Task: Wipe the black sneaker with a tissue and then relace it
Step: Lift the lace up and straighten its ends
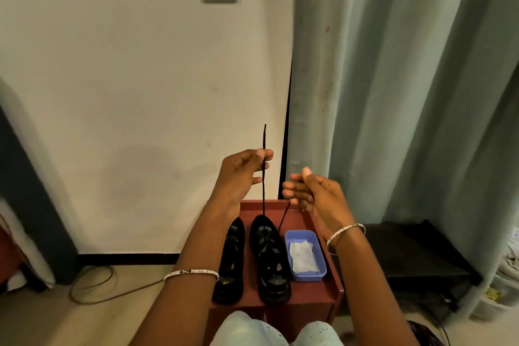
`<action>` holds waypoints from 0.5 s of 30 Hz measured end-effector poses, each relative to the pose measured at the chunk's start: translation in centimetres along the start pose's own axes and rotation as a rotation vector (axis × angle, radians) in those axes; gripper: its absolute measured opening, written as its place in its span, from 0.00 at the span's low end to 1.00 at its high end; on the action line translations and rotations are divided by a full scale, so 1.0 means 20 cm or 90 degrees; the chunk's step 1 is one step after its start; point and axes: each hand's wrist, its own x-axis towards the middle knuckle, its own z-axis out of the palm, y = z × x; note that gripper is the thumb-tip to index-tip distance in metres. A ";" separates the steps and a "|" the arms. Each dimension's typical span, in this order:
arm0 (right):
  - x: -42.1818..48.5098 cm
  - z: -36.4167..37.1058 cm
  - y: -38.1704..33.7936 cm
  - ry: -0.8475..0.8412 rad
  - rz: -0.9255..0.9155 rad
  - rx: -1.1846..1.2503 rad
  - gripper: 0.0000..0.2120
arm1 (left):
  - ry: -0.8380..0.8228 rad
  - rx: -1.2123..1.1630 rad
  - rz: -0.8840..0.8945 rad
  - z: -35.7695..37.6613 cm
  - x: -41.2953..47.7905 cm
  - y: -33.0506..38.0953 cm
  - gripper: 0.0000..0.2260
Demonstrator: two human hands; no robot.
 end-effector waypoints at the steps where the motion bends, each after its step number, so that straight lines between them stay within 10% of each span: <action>1: -0.01 0.01 -0.04 -0.014 -0.001 0.027 0.18 | 0.012 0.004 0.012 0.00 0.00 0.00 0.11; 15: 0.08 0.10 -0.26 0.039 -0.155 -0.194 0.09 | 0.141 0.109 0.129 0.10 0.11 0.00 0.11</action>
